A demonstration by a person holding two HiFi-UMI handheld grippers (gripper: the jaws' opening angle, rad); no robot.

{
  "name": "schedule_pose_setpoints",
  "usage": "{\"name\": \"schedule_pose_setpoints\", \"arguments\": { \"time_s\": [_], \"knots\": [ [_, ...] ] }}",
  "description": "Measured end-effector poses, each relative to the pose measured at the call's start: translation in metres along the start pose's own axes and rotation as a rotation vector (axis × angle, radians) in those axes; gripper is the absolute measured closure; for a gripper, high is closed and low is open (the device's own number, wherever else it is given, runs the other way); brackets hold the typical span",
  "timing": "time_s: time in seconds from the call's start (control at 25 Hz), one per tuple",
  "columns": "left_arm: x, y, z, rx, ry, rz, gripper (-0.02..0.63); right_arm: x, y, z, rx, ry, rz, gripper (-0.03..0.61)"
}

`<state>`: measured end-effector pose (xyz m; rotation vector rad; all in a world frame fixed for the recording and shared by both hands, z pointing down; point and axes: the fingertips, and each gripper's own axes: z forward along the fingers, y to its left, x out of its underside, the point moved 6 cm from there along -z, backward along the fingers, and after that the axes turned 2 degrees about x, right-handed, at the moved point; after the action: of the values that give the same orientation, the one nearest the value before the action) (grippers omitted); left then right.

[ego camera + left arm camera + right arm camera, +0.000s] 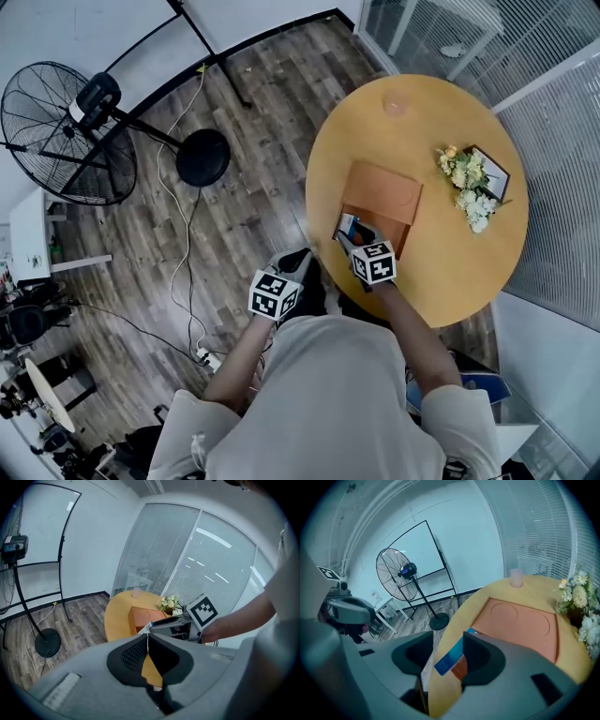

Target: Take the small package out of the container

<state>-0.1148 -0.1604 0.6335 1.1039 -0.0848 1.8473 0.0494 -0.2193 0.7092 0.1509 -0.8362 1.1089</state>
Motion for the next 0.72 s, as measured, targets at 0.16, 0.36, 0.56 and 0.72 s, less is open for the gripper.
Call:
{"name": "schedule_pose_setpoints", "arguments": {
  "time_s": [0.16, 0.36, 0.56, 0.72],
  "knots": [
    [-0.004, 0.008, 0.0, 0.001, -0.01, -0.009, 0.594, -0.005, 0.006, 0.005, -0.015, -0.008, -0.005, 0.382],
    [-0.009, 0.018, 0.002, -0.01, -0.021, -0.031, 0.594, -0.011, 0.011, 0.012, -0.026, -0.017, -0.001, 0.382],
    [-0.007, 0.022, 0.004, -0.005, -0.014, -0.041, 0.594, -0.015, 0.017, 0.018, -0.031, -0.021, -0.023, 0.382],
    [-0.005, 0.027, 0.004, -0.001, -0.004, -0.042, 0.594, -0.017, 0.016, 0.02, -0.03, -0.022, -0.024, 0.382]
  ]
}}
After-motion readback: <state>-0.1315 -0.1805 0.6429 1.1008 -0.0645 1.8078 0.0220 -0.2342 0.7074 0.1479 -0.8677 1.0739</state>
